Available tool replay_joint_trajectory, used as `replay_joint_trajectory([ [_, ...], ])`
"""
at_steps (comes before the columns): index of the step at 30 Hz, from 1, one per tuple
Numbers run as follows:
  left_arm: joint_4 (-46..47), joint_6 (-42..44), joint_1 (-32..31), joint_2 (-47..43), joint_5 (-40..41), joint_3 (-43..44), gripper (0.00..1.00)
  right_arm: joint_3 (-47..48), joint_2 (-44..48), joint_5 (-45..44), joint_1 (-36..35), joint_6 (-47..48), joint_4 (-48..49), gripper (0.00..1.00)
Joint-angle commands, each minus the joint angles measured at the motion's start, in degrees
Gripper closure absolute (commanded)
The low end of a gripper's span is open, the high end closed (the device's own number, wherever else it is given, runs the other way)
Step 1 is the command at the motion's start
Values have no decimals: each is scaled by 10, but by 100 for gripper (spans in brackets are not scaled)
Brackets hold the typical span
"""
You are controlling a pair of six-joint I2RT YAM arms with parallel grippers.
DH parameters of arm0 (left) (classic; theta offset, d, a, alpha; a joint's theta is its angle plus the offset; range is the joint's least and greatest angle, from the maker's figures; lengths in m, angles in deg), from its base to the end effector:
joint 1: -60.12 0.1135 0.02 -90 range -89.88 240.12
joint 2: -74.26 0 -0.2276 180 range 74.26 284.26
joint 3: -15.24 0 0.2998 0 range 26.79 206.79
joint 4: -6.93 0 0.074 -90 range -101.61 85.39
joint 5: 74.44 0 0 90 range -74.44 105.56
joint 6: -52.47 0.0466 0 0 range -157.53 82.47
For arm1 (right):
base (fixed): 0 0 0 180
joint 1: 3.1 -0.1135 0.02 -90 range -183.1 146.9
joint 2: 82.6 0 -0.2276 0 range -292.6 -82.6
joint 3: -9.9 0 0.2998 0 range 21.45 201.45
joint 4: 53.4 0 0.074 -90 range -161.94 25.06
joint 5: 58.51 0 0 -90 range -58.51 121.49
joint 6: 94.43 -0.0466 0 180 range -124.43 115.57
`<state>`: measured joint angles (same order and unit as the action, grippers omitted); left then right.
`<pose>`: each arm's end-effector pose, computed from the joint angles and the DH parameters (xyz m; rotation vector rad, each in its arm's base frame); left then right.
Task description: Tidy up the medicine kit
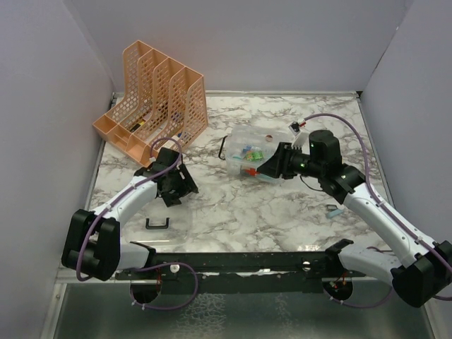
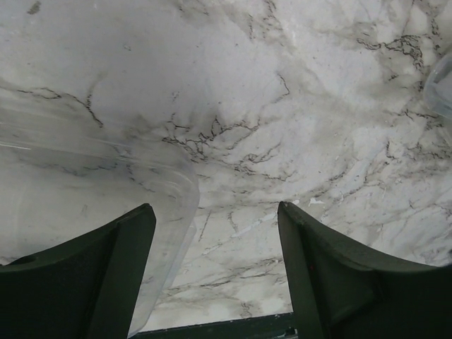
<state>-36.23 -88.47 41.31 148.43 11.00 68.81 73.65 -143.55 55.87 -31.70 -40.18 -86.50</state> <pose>0.2750 -0.0976 0.1189 -0.7430 2.6730 -0.4603 0.2625 0.1650 0.2684 -0.1371 2.2475 1.0914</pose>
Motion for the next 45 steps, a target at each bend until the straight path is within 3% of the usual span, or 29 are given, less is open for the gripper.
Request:
replay_joint_trajectory([
  [1, 27, -3, -2, 20, -43, -19, 28, 3, 3, 17, -6, -3, 34, 59],
  [20, 79, 65, -67, 72, -110, 49, 32, 5, -15, -21, -41, 11, 28, 59],
  [25, 17, 76, -66, 23, -11, 84, 28, 15, -15, -58, -64, 20, 10, 59],
  [30, -72, 41, -50, -2, 103, 79, 14, 31, -32, -86, -93, 25, 2, 59],
  [39, -142, -36, -9, -44, 171, 30, 3, 56, -85, -142, -157, 39, -4, 57],
  [45, -146, 30, 60, -46, 205, 43, 1, 93, -154, -195, -223, 54, -11, 55],
])
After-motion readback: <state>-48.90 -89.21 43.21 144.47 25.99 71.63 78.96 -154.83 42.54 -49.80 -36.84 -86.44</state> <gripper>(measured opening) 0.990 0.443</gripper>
